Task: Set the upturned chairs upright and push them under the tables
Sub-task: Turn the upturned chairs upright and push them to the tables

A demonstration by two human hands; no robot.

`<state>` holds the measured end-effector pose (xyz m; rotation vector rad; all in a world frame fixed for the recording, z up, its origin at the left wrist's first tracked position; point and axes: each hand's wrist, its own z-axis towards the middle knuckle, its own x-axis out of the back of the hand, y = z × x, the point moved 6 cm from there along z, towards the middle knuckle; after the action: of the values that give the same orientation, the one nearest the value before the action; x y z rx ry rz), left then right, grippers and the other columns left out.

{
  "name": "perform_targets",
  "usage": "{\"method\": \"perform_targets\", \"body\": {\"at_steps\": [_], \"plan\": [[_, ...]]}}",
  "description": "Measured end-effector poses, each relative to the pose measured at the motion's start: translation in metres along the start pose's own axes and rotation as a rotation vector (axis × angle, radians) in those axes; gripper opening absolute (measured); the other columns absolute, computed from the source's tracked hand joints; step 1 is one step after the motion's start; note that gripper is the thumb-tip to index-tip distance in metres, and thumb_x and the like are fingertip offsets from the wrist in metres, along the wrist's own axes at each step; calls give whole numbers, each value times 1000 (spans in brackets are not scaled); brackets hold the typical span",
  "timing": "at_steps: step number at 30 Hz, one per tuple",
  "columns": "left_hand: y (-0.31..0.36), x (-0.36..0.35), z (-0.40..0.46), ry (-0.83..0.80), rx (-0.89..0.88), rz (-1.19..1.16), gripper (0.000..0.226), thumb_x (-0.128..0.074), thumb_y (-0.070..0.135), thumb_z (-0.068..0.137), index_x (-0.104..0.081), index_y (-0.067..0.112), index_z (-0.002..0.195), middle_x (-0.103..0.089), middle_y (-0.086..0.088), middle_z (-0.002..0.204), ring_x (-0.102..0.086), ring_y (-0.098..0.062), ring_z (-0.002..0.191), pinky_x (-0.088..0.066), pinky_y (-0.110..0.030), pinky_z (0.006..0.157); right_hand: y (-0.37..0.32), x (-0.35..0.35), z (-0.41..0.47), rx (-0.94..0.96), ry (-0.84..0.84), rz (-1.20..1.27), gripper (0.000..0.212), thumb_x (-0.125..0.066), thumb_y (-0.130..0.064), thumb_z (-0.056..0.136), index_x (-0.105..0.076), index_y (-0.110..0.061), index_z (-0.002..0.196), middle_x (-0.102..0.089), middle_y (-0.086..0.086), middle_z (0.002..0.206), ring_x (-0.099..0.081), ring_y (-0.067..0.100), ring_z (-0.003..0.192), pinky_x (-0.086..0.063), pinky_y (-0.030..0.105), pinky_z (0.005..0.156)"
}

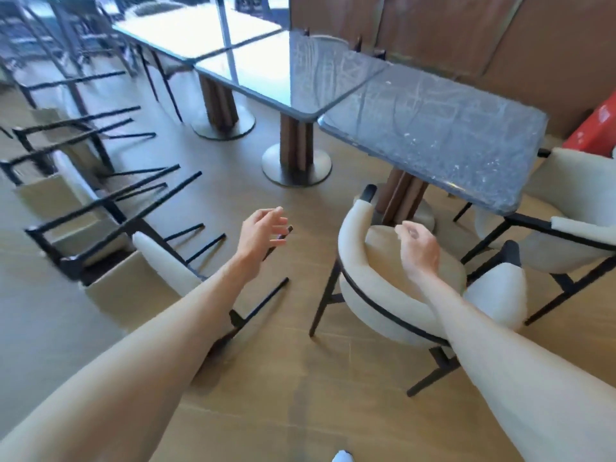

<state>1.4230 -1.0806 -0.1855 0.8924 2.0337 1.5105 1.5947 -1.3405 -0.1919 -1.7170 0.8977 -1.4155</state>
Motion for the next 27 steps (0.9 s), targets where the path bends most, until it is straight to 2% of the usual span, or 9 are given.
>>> {"method": "perform_targets", "body": {"at_steps": [4,6,10,12,14,19,23,27], "plan": [[24,116,-23,42,-78,-74,25,-51,29,102,-65,8,107,-68,-18,110,-65,-29,94,-55,-44,85,-88,-89,-66,163,-96,95,30,-60,-25,95,-70,-10,119,-71,7,117,-62,15,105,-39,10,76],[25,186,-35,67,-110,-64,27,-49,32,103,-65,10,106,-70,-16,111,-67,-26,93,-56,-41,84,-120,-138,-111,200,-148,137,30,-59,-27,96,-69,-11,119,-72,7,114,-63,14,104,-39,7,77],[21,303,-56,116,-136,-79,33,-45,34,104,-63,8,111,-68,-20,117,-67,-28,93,-54,-46,90,-165,-224,-190,180,-230,337,29,-57,-27,96,-68,-11,117,-71,8,114,-64,21,110,-47,30,97],[18,347,-65,145,-132,-114,36,-43,36,104,-63,7,114,-68,-21,119,-66,-30,97,-52,-50,94,-183,-258,-224,153,-246,432,28,-57,-28,95,-69,-12,115,-71,8,115,-64,22,111,-48,36,101],[15,385,-70,182,-125,-200,38,-41,37,105,-61,6,116,-67,-22,121,-65,-32,100,-51,-52,95,-197,-286,-251,141,-243,523,25,-56,-27,93,-69,-15,111,-72,8,112,-66,20,107,-49,38,100],[6,460,-54,203,-127,-260,40,-41,36,105,-64,4,115,-70,-19,114,-68,-28,97,-57,-49,86,-215,-355,-285,150,-206,582,23,-57,-25,90,-71,-14,104,-75,8,100,-70,22,98,-52,38,94],[-10,514,-13,209,-66,-217,43,-42,36,104,-63,1,119,-71,-17,112,-67,-31,102,-58,-48,86,-221,-427,-288,110,-172,608,21,-56,-15,93,-71,-5,104,-74,14,101,-70,28,98,-52,39,93],[-21,569,35,210,-12,-148,39,-46,34,103,-64,2,118,-71,-19,112,-68,-29,96,-58,-47,85,-225,-514,-278,49,-150,648,20,-54,-12,95,-70,-4,103,-75,11,97,-69,23,90,-52,35,90]]}}
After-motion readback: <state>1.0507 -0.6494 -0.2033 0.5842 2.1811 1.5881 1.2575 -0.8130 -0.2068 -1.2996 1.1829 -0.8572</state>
